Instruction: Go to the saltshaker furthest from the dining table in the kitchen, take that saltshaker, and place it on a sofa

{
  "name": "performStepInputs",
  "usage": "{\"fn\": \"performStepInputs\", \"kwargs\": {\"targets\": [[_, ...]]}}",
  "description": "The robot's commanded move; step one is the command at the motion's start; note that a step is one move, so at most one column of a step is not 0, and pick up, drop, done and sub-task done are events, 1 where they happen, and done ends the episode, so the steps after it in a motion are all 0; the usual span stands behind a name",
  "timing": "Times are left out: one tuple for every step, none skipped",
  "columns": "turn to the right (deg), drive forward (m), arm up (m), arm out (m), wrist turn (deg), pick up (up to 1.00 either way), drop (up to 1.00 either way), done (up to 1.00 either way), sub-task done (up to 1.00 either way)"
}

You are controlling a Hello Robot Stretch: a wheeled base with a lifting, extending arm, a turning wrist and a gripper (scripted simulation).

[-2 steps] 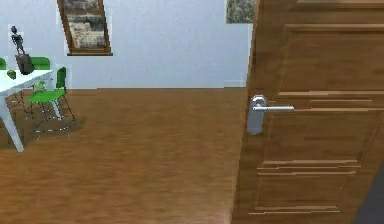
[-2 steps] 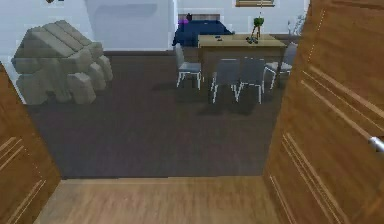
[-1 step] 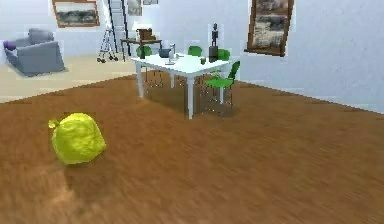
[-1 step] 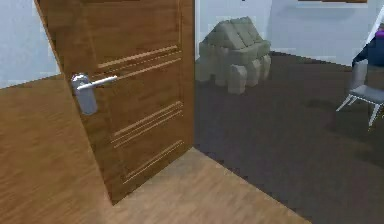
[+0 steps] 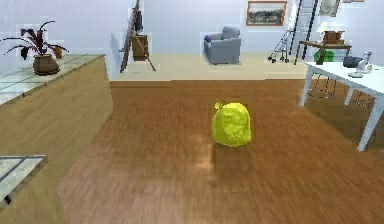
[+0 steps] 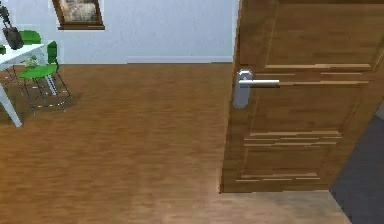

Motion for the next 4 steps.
{"fn": "performStepInputs", "kwargs": {"targets": [[0.0, 0.90, 0.00, 0.00, 0.0, 0.00, 0.00, 0.00, 0.00], [-30.0, 0.00, 0.00, 0.00, 0.0, 0.00, 0.00, 0.00, 0.00], [0.0, 0.05, 0.00, 0.00, 0.0, 0.00, 0.00, 0.00, 0.00], [3.0, 0.00, 0.00, 0.00, 0.0, 0.00, 0.00, 0.00, 0.00]]}}
